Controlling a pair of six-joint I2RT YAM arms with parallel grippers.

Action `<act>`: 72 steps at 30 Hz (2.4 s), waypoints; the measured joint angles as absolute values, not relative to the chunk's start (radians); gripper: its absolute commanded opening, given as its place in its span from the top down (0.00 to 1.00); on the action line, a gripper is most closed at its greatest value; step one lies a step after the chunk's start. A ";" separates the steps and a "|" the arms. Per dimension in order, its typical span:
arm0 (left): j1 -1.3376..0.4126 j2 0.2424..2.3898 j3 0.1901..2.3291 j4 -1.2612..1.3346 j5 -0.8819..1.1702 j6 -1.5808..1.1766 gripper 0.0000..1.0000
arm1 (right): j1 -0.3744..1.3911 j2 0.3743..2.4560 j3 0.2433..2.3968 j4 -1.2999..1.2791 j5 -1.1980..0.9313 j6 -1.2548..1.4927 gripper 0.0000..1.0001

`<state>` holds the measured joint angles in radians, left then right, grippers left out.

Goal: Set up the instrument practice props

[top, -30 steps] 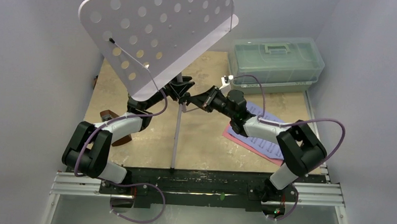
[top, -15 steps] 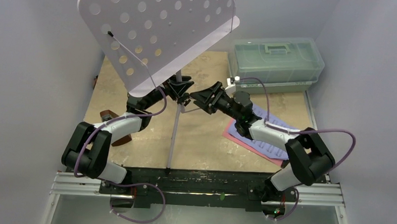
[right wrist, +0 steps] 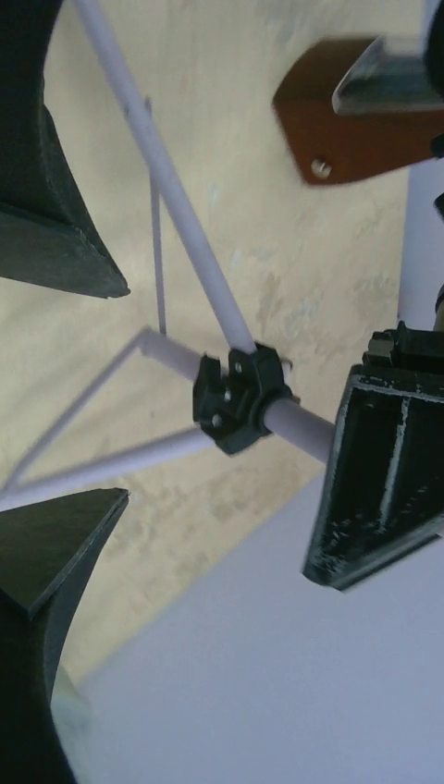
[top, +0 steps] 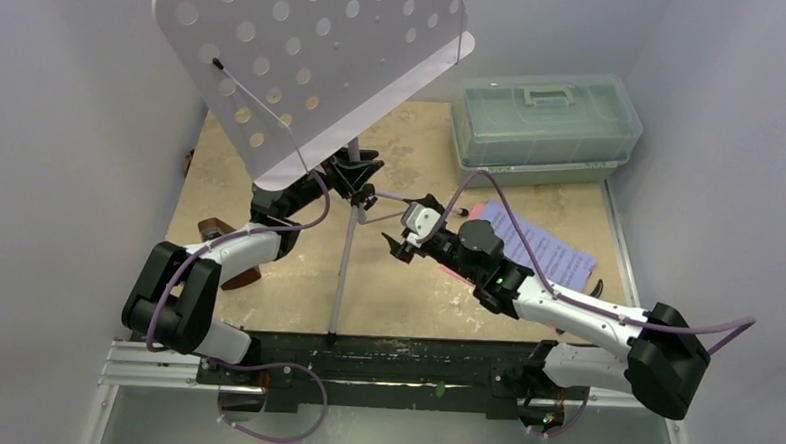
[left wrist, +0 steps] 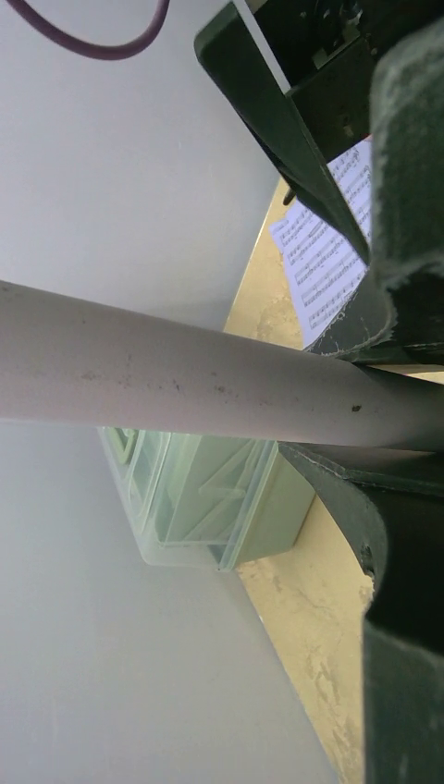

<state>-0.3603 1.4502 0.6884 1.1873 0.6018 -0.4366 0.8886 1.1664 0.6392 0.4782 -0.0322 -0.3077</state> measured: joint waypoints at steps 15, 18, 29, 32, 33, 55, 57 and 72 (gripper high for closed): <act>-0.360 1.447 0.688 1.186 0.598 -0.437 1.00 | 0.921 1.357 0.649 0.653 -0.109 -1.073 0.42; -0.360 1.446 0.688 1.185 0.598 -0.438 1.00 | 0.921 1.414 0.689 0.676 -0.106 -1.111 0.46; -0.358 1.445 0.688 1.186 0.598 -0.446 1.00 | 0.923 1.529 0.710 0.831 -0.035 -1.054 0.63; -0.356 1.445 0.688 1.187 0.598 -0.451 1.00 | 0.923 1.535 0.710 0.859 -0.015 -0.978 0.77; -0.356 1.445 0.688 1.188 0.595 -0.452 1.00 | 0.923 1.536 0.710 0.863 -0.012 -0.919 0.81; -0.361 1.443 0.688 1.197 0.601 -0.470 1.00 | 0.800 1.562 0.651 0.987 0.010 1.171 0.68; -0.361 1.439 0.688 1.196 0.599 -0.471 1.00 | 0.798 1.553 0.651 0.978 0.023 1.245 0.53; -0.367 1.421 0.688 1.156 0.588 -0.461 1.00 | 0.785 1.336 0.637 0.791 0.077 0.812 0.23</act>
<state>-0.3672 1.4208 0.6876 1.1557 0.5877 -0.4606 0.7845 1.3357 0.6373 0.7910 0.0769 0.8116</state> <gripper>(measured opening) 0.265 0.760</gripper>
